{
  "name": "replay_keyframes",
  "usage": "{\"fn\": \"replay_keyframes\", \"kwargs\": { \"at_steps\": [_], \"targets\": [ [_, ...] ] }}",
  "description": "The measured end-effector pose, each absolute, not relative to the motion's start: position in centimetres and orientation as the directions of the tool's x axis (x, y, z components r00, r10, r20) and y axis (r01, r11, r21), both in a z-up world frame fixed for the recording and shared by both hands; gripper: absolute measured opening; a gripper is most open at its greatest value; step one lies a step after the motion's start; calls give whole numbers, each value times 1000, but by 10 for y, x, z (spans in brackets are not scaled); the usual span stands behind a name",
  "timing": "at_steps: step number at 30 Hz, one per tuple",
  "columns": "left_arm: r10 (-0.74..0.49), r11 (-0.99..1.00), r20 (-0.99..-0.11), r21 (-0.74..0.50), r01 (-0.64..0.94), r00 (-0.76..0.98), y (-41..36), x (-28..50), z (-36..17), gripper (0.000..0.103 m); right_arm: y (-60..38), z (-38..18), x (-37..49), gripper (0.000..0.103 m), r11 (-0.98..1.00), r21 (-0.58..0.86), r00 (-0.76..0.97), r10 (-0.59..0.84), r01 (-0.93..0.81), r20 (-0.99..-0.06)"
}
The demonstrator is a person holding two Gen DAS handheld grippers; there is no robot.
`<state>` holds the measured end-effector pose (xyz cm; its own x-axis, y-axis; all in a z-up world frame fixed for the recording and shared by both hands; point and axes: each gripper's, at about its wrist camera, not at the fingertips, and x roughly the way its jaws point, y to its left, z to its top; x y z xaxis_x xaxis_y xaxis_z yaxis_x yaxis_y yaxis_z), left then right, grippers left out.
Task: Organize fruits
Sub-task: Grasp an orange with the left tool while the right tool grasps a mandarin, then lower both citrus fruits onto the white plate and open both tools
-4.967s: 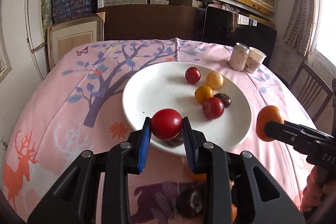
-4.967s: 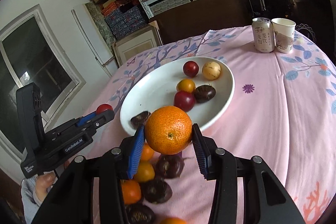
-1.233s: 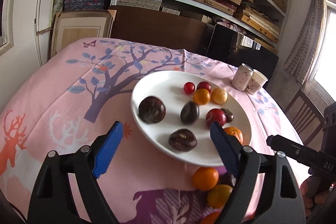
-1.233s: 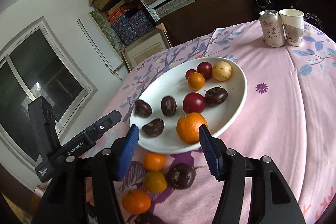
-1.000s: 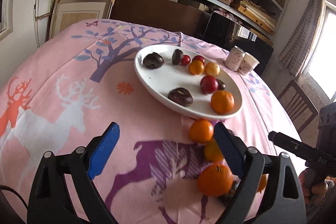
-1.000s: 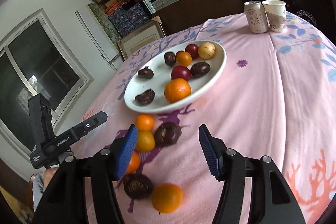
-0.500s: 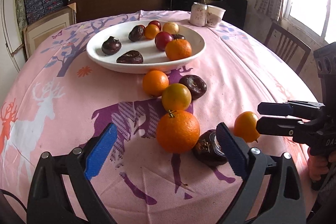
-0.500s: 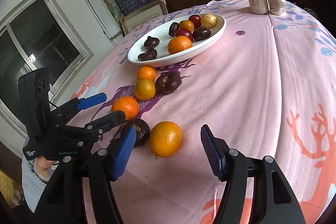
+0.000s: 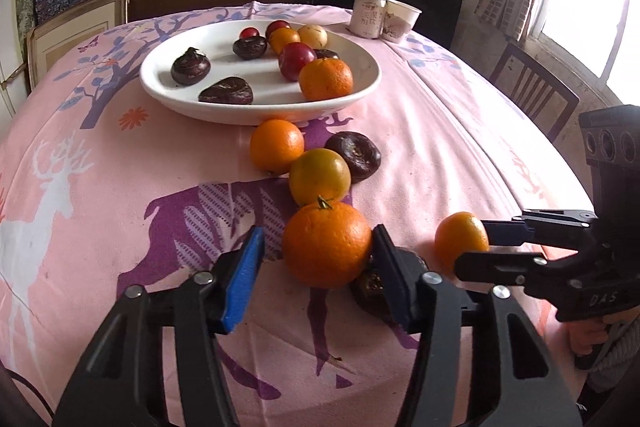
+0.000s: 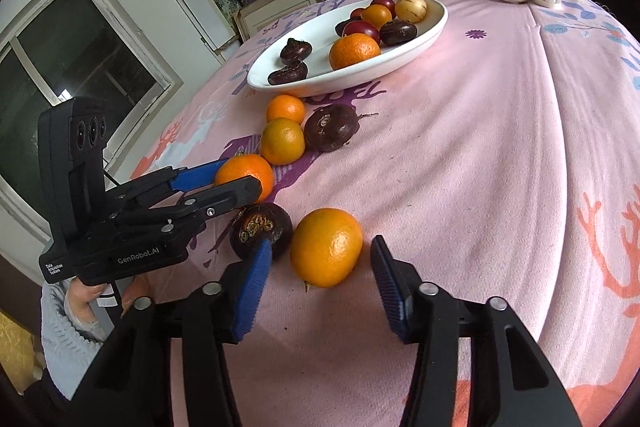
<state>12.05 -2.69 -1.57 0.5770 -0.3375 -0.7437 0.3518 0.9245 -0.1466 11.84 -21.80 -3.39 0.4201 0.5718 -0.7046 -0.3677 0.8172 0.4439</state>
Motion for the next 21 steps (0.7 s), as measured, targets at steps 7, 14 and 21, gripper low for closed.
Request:
{"fn": "replay_keyframes", "kwargs": {
  "at_steps": [7,14,21],
  "targets": [
    [-321,935,-720,-135,329,615,-24,117,-10,44,-229,-28,117,36,793,492,452,609,-359,-652],
    [-244,966,-647,-97,239,722,-4,134,28,43,-239,6,139,36,804,498,541,590,-325,-599],
    [-153,988,-622,-91,123,768,-1,200,48,44,-221,30,210,36,830,493,609,538,-261,-583]
  ]
}}
